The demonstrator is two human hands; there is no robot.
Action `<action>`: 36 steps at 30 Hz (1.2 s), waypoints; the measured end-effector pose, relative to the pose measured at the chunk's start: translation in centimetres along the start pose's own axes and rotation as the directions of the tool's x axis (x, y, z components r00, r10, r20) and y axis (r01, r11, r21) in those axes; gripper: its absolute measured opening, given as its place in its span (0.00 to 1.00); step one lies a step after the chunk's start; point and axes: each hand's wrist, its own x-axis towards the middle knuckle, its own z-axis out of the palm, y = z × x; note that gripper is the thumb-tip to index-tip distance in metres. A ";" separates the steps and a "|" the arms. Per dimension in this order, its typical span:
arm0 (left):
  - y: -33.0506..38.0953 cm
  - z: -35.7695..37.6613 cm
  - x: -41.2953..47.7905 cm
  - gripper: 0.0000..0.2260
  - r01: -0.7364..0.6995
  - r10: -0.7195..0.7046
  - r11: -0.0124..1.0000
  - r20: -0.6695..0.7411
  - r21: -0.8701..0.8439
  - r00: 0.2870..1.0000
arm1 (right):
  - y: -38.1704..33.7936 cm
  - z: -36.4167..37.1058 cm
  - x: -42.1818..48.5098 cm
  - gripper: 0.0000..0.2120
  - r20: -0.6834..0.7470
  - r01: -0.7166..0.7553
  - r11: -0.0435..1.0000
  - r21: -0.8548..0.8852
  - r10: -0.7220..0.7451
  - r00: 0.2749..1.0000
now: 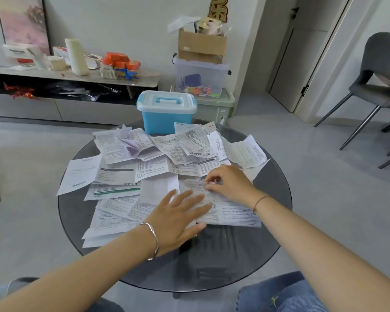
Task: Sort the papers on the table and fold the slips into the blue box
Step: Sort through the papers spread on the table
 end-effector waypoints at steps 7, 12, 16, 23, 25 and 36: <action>1.0 -0.7 -0.4 0.39 0.010 -0.009 1.000 0.119 -0.010 0.993 | -0.6 0.7 -2.3 0.15 -0.168 -0.007 0.999 -0.037 0.000 0.986; 0.9 -0.3 -0.9 0.35 -0.027 0.029 0.999 0.122 -0.019 0.992 | -2.6 2.0 -7.6 0.23 -0.036 0.010 0.999 -0.030 -0.011 0.999; 0.6 -0.2 -0.9 0.33 -0.054 0.057 0.998 0.115 -0.023 0.992 | -2.4 3.4 -10.7 0.31 0.173 -0.049 0.992 -0.115 0.069 0.982; 0.6 -0.2 -0.9 0.32 -0.089 0.090 0.996 0.137 -0.011 0.987 | -1.7 2.4 -12.2 0.33 0.306 -0.013 0.987 -0.162 0.062 0.950; 0.4 -0.4 -0.9 0.33 -0.095 0.094 0.995 0.140 0.001 0.986 | -1.4 1.9 -12.6 0.32 0.333 0.004 0.982 -0.190 0.060 0.941; 0.3 -1.9 -1.9 0.45 -0.112 0.101 0.988 0.108 0.109 0.989 | 0.9 -1.0 -15.8 0.35 0.399 -0.024 0.958 -0.285 0.141 0.906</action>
